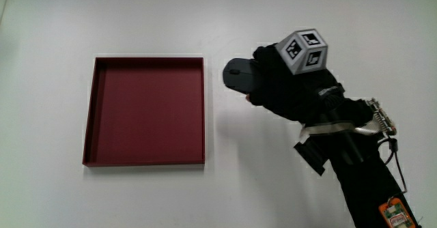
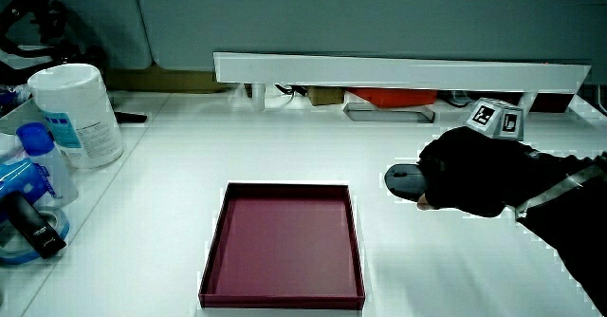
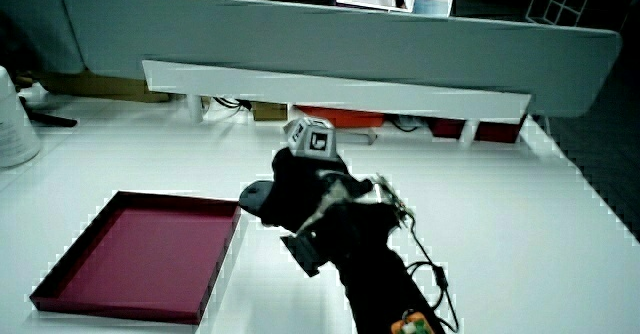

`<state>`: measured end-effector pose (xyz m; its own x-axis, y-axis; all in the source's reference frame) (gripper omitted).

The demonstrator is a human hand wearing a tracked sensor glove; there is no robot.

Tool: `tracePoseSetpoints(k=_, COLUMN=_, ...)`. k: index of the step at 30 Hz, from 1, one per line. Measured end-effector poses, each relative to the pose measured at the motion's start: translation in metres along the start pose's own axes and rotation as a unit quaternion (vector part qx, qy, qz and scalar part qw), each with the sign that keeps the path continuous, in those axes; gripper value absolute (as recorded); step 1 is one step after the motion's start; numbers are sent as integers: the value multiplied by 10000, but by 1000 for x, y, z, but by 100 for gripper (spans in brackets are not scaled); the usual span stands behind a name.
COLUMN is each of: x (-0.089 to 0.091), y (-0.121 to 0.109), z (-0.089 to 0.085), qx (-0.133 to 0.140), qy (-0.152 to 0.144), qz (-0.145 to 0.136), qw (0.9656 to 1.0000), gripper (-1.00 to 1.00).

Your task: Place mouse on desk

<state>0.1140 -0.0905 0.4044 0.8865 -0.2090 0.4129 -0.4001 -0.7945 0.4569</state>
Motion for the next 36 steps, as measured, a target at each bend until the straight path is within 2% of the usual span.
tracePoseSetpoints(k=1, x=6, y=0, z=-1, qx=-62, qy=178, qz=47, qw=9998, gripper=0)
tracePoseSetpoints(k=4, x=22, y=1, z=-3, qx=2, qy=-2, qz=-345, qw=9994, gripper=0)
tracePoseSetpoints(k=8, x=37, y=4, z=-10, qx=-111, qy=70, qz=-507, qw=9986, gripper=0)
tracePoseSetpoints(k=13, x=63, y=12, z=-27, qx=-260, qy=182, qz=-851, qw=9959, gripper=0)
tracePoseSetpoints(k=16, x=82, y=18, z=-41, qx=-383, qy=275, qz=-1096, qw=9929, gripper=0)
tracePoseSetpoints(k=22, x=105, y=23, z=-62, qx=-540, qy=440, qz=-1356, qw=9883, gripper=0)
tracePoseSetpoints(k=23, x=106, y=23, z=-62, qx=-523, qy=441, qz=-1351, qw=9885, gripper=0)
tracePoseSetpoints(k=25, x=112, y=24, z=-66, qx=-573, qy=450, qz=-1475, qw=9864, gripper=0)
tracePoseSetpoints(k=34, x=121, y=23, z=-78, qx=-631, qy=513, qz=-1515, qw=9851, gripper=0)
tracePoseSetpoints(k=36, x=127, y=23, z=-81, qx=-590, qy=560, qz=-1599, qw=9838, gripper=0)
